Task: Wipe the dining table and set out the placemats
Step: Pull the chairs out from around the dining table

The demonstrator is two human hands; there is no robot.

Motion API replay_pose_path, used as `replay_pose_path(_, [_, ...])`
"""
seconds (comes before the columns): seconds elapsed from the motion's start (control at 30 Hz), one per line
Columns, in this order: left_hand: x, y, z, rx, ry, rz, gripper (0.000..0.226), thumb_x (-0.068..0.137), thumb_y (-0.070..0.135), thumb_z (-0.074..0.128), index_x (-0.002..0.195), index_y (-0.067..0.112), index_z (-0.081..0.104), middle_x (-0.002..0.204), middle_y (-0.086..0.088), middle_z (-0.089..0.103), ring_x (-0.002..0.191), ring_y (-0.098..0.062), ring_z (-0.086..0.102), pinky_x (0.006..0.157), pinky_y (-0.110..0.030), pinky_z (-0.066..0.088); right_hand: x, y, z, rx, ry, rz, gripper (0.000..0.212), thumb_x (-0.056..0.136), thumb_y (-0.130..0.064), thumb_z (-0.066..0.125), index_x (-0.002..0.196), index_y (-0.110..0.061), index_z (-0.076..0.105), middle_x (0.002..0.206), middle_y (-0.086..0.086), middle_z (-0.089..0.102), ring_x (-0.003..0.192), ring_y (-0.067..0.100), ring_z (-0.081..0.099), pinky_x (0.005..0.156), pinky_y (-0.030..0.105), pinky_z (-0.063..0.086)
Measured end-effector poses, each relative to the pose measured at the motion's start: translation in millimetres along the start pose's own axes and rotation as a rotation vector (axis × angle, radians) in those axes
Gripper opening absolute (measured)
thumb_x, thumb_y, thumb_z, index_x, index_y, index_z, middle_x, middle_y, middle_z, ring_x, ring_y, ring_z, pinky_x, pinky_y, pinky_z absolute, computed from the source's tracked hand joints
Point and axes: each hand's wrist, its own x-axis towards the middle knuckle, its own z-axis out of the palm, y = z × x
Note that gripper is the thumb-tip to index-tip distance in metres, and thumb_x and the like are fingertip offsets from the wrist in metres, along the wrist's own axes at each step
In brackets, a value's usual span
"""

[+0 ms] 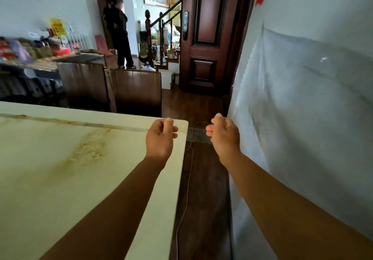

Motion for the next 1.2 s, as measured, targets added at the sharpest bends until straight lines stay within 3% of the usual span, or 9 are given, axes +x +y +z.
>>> replay_pose_path(0.13, [31,-15,-6,0.03,0.065,-0.037,0.024,0.096,0.034,0.043,0.1,0.015,0.058,0.09,-0.001,0.065,0.082,-0.014,0.062,0.078,-0.029,0.052,37,9,35,0.041,-0.022,-0.019,0.029,0.098,-0.04,0.035,0.097,-0.022,0.058,0.085,-0.002,0.066,0.08,0.011,0.064,0.068,0.025,0.05])
replay_pose_path(0.27, [58,-27,-19,0.008,0.148,-0.092,0.027,0.096,0.033,0.043,0.104,0.014,0.06,0.097,-0.005,0.065,0.083,-0.016,0.062,0.079,-0.031,0.051,57,10,78,0.152,-0.059,0.018,0.03,0.098,-0.037,0.036,0.095,-0.019,0.06,0.081,-0.002,0.067,0.077,0.012,0.064,0.066,0.024,0.049])
replay_pose_path(0.47, [102,-33,-12,-0.002,0.254,-0.042,0.025,0.094,0.037,0.044,0.094,0.019,0.061,0.087,0.003,0.065,0.079,-0.011,0.062,0.068,-0.023,0.05,84,7,129,0.276,-0.105,-0.033,0.031,0.099,-0.037,0.038,0.08,-0.028,0.061,0.071,-0.009,0.067,0.07,0.005,0.065,0.074,0.026,0.053])
replay_pose_path(0.67, [190,-53,37,0.009,0.406,0.009,0.024,0.095,0.037,0.044,0.083,0.024,0.061,0.079,0.004,0.064,0.074,-0.008,0.062,0.064,-0.015,0.049,182,34,182,0.334,-0.241,-0.081,0.032,0.099,-0.036,0.037,0.088,-0.023,0.064,0.079,-0.008,0.068,0.079,0.008,0.065,0.077,0.026,0.055])
replay_pose_path(0.83, [266,-58,83,0.04,0.486,0.025,0.024,0.096,0.032,0.042,0.082,0.023,0.06,0.079,0.001,0.063,0.075,-0.009,0.061,0.067,-0.017,0.052,276,46,215,0.38,-0.343,-0.11,0.032,0.1,-0.028,0.038,0.088,-0.014,0.064,0.076,-0.004,0.067,0.074,0.008,0.064,0.073,0.022,0.054])
replay_pose_path(1.07, [345,-81,100,0.053,0.544,-0.01,0.025,0.096,0.031,0.041,0.081,0.023,0.06,0.08,-0.001,0.063,0.076,-0.012,0.062,0.066,-0.017,0.05,352,54,260,0.36,-0.504,-0.055,0.029,0.1,-0.027,0.039,0.082,-0.023,0.062,0.07,-0.005,0.064,0.067,0.002,0.062,0.069,0.019,0.054])
replay_pose_path(1.2, [375,-100,106,0.036,0.532,-0.05,0.026,0.097,0.032,0.042,0.083,0.021,0.061,0.08,0.001,0.063,0.077,-0.011,0.061,0.07,-0.021,0.052,384,61,271,0.349,-0.488,-0.056,0.029,0.099,-0.027,0.04,0.083,-0.015,0.062,0.071,0.001,0.066,0.064,0.004,0.062,0.066,0.02,0.053])
